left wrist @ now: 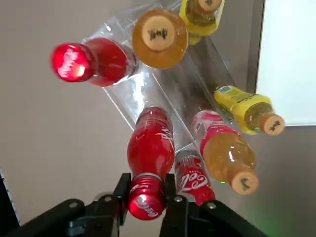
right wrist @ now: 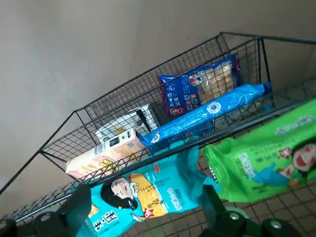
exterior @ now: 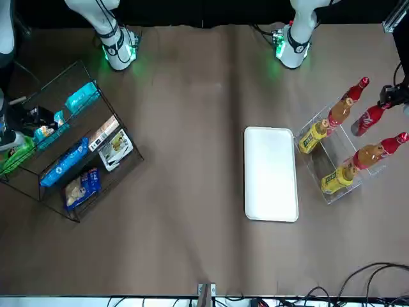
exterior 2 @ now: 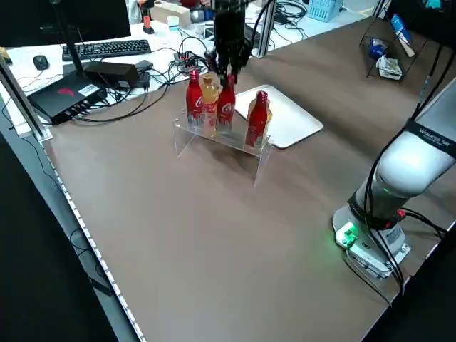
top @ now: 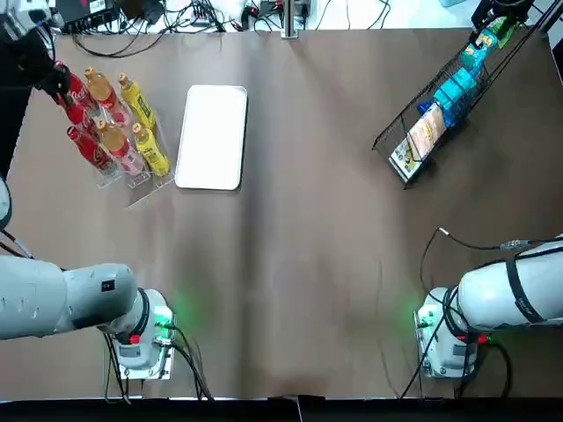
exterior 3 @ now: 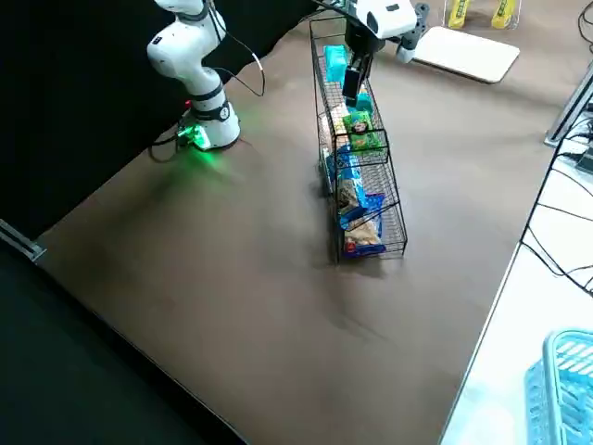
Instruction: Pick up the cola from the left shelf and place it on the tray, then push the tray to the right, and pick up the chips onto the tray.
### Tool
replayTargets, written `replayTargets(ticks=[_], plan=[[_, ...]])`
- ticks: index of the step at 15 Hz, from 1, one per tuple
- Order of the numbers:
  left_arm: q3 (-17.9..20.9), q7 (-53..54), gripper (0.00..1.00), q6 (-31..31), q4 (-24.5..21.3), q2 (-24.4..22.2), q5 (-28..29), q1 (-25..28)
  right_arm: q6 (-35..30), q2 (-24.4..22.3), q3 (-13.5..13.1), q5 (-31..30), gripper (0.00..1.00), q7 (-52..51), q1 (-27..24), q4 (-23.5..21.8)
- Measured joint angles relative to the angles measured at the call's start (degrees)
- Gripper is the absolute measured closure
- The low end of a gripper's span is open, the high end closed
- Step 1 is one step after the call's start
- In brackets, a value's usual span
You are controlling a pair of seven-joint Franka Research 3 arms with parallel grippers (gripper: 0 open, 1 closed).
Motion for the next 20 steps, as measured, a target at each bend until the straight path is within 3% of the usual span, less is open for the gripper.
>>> replayTargets(ticks=[4, 8, 11, 16, 20], plan=[[0.0, -6.0, 0.68, -6.0, 7.8, -0.8, -0.1, -3.9, -0.7, 0.2, 0.0, 0.0, 0.01, -2.8, 0.0, 0.1], [-0.7, -19.4, 0.68, -6.8, 9.8, 1.0, -2.9, -9.9, -1.2, 0.9, 0.3, 0.0, 0.01, -3.0, 0.1, 0.1], [-3.4, -28.7, 0.68, -6.6, 12.5, 6.4, -5.0, -14.7, -1.3, 0.9, 0.3, 0.0, 0.01, -3.0, 0.1, 0.1], [-10.4, -37.9, 0.68, -3.8, 16.8, 16.8, -8.4, -16.6, -3.3, 0.9, 0.3, -0.1, 0.0, -5.3, 0.1, 0.2], [-11.1, -42.6, 0.68, 2.0, 17.2, 23.6, -8.5, -21.1, -3.8, 0.9, 0.6, -0.4, 0.0, -5.7, 1.6, 0.3]])
